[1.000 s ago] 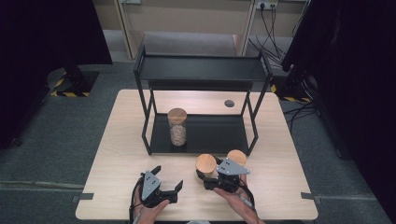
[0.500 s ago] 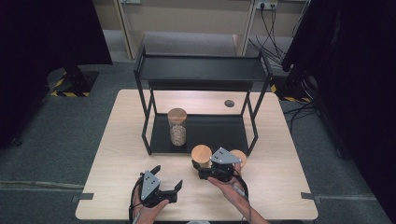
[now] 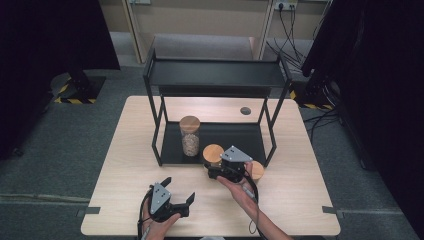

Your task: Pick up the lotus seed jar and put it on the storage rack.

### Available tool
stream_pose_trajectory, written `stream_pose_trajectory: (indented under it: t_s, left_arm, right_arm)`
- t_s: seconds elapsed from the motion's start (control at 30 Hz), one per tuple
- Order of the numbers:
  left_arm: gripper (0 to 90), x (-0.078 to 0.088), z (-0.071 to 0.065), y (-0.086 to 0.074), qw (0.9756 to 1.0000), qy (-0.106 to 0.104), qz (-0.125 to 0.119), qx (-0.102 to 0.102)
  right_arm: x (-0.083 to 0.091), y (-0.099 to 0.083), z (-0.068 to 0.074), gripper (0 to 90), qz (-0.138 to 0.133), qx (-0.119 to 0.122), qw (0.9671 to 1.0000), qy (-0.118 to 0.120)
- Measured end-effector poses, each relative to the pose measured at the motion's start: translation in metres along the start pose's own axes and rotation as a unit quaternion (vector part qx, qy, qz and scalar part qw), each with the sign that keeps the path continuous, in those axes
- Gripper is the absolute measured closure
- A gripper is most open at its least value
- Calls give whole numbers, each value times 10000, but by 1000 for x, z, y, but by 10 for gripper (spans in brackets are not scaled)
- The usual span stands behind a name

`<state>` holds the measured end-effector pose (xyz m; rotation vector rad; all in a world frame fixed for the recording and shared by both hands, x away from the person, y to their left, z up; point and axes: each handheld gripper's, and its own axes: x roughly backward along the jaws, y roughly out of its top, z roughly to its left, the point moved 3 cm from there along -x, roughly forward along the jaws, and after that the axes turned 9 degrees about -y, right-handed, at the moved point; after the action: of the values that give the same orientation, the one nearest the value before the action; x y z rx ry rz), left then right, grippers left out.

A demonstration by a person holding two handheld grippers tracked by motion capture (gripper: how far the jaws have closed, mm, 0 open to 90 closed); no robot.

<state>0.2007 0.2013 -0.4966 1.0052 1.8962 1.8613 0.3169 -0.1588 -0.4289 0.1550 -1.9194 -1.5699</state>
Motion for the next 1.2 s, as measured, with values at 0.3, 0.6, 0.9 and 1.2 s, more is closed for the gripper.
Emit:
stream_pose_trajectory:
  t_s: [0.3,0.6,0.9,1.2]
  left_arm:
    - [11,0,0,0,10000,-3,4,0]
    - [11,1,0,0,10000,1,-7,8]
    - [11,1,1,0,10000,-8,-3,14]
    - [11,0,1,0,10000,-17,1,26]
  right_arm:
    - [-13,7,-2,255,-13,-76,9998,-174]
    - [-31,12,0,255,84,-137,9992,-361]
    - [-49,12,2,255,165,-163,9981,-574]
    - [-62,11,5,255,205,-178,9973,-677]
